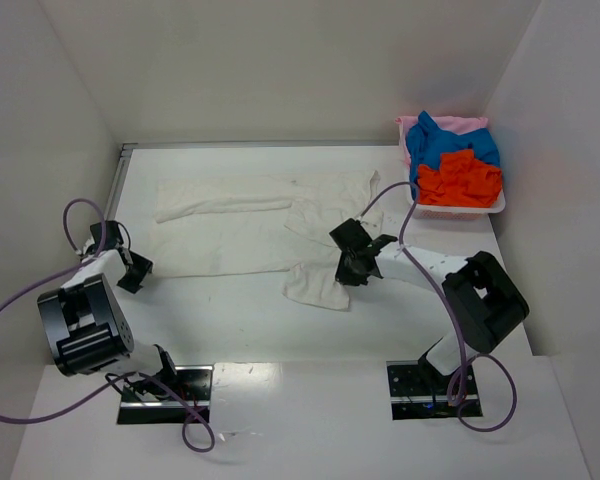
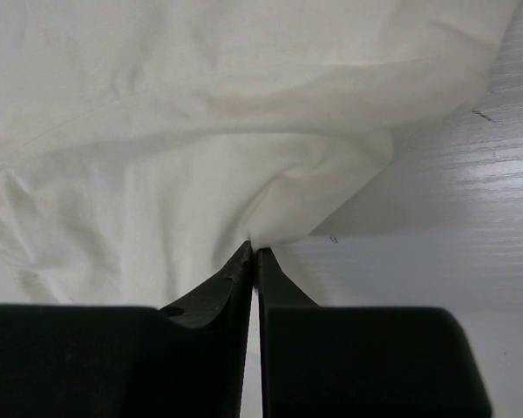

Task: Fold and stack the t-shirts
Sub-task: Grap the side of the flattened tshirt closest away from the robot with both arms, then fold the other side of the tshirt into a rectangle

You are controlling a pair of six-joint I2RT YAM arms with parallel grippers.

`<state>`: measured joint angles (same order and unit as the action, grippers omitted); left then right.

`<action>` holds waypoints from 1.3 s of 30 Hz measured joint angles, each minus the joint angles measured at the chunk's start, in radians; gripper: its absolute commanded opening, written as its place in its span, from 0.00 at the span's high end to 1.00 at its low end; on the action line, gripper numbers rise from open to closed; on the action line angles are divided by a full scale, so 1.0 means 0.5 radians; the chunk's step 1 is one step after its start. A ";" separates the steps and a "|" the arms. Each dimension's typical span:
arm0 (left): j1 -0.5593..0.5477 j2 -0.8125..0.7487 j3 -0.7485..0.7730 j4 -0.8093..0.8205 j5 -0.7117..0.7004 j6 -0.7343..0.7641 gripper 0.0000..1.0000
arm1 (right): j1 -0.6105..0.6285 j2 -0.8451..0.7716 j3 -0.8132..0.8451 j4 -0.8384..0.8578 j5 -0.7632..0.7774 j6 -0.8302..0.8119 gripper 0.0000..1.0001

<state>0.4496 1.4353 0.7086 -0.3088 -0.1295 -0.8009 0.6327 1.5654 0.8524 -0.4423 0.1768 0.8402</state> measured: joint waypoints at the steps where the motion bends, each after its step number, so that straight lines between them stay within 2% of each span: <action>1: 0.000 0.002 0.000 0.005 -0.012 -0.008 0.50 | -0.002 -0.008 0.000 0.001 -0.001 -0.001 0.91; 6: 0.000 0.023 0.000 0.053 -0.066 -0.034 0.55 | -0.009 -0.021 0.000 0.001 -0.001 -0.003 0.91; 8: 0.000 0.037 0.003 0.072 -0.079 -0.037 0.60 | -0.009 -0.027 0.000 -0.001 -0.001 -0.005 0.91; 12: 0.000 0.090 0.034 0.117 -0.105 -0.038 0.74 | -0.009 -0.037 0.000 -0.002 -0.001 -0.008 0.91; 14: 0.000 0.111 0.044 0.143 -0.109 -0.044 0.87 | -0.009 -0.040 0.000 -0.004 -0.001 -0.009 0.91; 17: -0.001 0.122 0.045 0.163 -0.112 -0.042 1.00 | -0.009 -0.051 0.000 -0.005 -0.001 -0.009 0.91; 27: 0.000 0.120 0.076 0.128 -0.101 -0.021 1.00 | -0.085 -0.097 0.001 -0.005 -0.016 -0.018 0.95; 32: -0.001 0.049 0.281 0.042 -0.016 0.095 1.00 | -0.199 -0.175 0.060 -0.014 -0.018 -0.064 0.98; 39: -0.036 0.007 0.575 0.078 0.140 0.256 1.00 | -0.356 -0.205 0.219 -0.002 -0.018 -0.146 0.98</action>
<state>0.4316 1.4387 0.9962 -0.2699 -0.0593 -0.6731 0.4545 1.4628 0.9619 -0.4431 0.1677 0.7670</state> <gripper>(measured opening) 0.008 0.030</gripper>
